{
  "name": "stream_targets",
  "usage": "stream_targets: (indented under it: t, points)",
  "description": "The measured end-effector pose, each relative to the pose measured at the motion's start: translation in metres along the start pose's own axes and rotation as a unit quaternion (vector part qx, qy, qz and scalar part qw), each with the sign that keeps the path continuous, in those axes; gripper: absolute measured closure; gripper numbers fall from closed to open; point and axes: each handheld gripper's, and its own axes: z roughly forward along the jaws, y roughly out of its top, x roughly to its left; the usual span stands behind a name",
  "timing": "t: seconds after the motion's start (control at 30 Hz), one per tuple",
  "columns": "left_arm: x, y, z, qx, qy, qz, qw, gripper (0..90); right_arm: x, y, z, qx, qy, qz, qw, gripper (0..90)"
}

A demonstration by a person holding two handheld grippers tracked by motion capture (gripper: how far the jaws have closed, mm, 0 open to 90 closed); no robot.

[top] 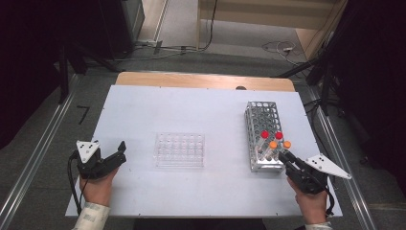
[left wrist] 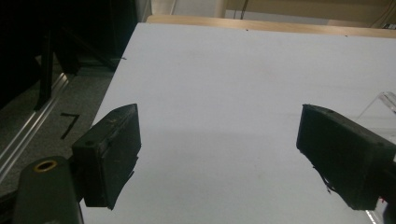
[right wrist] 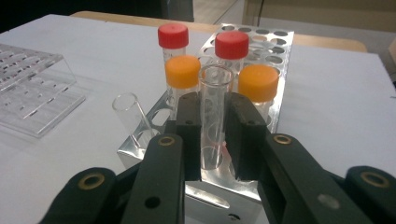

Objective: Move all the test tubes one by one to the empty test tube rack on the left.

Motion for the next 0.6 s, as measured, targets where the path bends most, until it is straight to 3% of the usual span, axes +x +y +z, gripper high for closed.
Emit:
stream_targets:
  t: [0.37, 0.6]
  points:
    - [-0.002, 0.000, 0.001, 0.001, -0.003, 0.000, 1.0000, 14.2, -0.001, 0.014, -0.022, -0.031, -0.004, 0.002, 0.9995, 73.6]
    - [-0.002, 0.000, 0.000, -0.001, -0.004, -0.001, 1.0000, 14.2, -0.001, 0.019, -0.032, -0.037, 0.008, 0.011, 0.9992, 73.7]
